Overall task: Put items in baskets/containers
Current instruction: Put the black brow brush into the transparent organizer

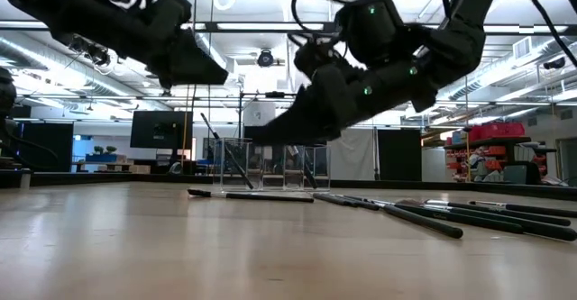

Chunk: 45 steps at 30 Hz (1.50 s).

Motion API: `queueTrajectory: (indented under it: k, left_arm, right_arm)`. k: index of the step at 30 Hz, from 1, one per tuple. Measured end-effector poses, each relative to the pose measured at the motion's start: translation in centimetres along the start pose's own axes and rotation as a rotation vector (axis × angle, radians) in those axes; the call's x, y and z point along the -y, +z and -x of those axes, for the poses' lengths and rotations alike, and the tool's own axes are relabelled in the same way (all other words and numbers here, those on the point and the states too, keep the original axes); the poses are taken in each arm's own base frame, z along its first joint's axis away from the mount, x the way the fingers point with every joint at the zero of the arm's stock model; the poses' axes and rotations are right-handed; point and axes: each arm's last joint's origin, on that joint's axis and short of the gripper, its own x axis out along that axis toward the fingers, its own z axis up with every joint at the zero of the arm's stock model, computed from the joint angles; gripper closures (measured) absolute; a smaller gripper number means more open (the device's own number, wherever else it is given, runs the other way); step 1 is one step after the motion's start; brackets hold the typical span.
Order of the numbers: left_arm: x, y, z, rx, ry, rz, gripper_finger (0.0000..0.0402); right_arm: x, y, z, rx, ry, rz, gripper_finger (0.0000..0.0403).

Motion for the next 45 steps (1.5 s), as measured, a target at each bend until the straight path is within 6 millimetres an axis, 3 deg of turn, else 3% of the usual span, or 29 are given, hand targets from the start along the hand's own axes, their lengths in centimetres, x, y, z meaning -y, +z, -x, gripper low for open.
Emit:
queueTrajectory:
  k: [6, 22, 26, 35, 45]
  left_arm:
    - [1.7, -0.4, 0.5, -0.025, -0.151, -0.014, 0.0262]
    - [3.3, -3.4, -0.8, -0.194, -0.166, 0.004, 0.0262]
    - [3.3, -4.1, -1.2, -0.228, -0.156, -0.007, 0.0262]
    - [3.7, -4.4, -1.2, -0.289, -0.265, 0.059, 0.0263]
    - [3.3, -5.0, -1.3, -0.294, -0.163, -0.097, 0.0251]
  right_arm:
    - [0.2, -2.5, -1.7, 0.026, -0.055, 0.005, 0.0222]
    - [1.0, -5.3, -5.1, 0.016, -0.056, -0.029, 0.0225]
    - [1.3, -5.7, -5.1, -0.015, -0.067, -0.039, 0.0254]
    - [1.9, -6.0, -5.1, -0.033, -0.069, -0.072, 0.0387]
    - [1.0, -3.9, -4.3, -0.021, -0.045, -0.094, 0.0393]
